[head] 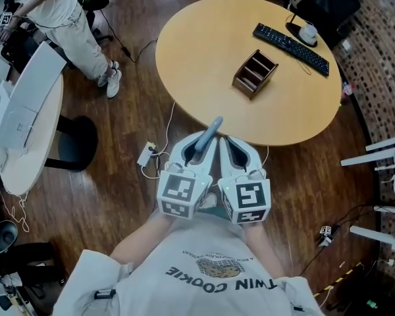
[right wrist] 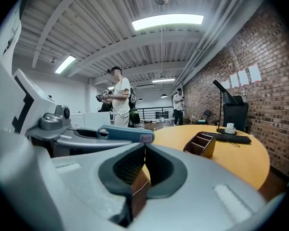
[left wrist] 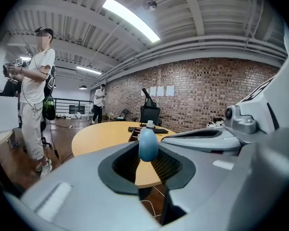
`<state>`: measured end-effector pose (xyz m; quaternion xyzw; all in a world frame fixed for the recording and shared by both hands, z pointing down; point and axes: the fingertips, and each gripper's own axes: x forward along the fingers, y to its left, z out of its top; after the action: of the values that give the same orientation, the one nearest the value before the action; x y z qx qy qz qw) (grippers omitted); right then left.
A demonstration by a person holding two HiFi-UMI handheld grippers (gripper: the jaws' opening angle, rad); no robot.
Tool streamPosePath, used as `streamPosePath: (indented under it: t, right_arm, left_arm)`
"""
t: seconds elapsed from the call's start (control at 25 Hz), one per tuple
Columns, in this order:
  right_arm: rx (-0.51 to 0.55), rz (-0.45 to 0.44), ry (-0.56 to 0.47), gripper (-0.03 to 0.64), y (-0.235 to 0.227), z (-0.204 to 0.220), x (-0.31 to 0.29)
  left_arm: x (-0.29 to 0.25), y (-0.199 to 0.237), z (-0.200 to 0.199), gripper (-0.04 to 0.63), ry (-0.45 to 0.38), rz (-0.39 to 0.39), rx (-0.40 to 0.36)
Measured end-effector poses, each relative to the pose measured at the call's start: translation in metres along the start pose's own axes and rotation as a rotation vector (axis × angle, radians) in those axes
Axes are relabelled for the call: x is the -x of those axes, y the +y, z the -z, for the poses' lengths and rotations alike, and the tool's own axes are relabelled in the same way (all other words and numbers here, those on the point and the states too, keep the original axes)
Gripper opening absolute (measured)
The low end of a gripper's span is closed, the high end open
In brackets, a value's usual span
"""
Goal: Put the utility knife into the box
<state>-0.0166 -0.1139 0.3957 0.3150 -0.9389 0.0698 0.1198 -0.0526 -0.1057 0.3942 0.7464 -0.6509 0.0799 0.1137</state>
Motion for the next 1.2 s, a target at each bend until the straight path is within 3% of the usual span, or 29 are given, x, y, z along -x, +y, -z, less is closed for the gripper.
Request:
streamPosePath:
  t: [0.56, 1.0, 1.2]
  right_arm:
    - [0.014, 0.092, 0.032, 0.002, -0.055, -0.011, -0.072]
    - [0.019, 0.203, 0.059, 0.002, -0.096, -0.02, -0.118]
    - [0.026, 0.248, 0.077, 0.002, -0.11, -0.02, -0.132]
  left_arm:
    - [-0.091, 0.035, -0.012, 0.074, 0.032, 0.106, -0.053]
    - [-0.156, 0.058, -0.02, 0.074, 0.074, 0.238, -0.149]
    - [-0.177, 0.064, -0.018, 0.074, 0.103, 0.295, -0.234]
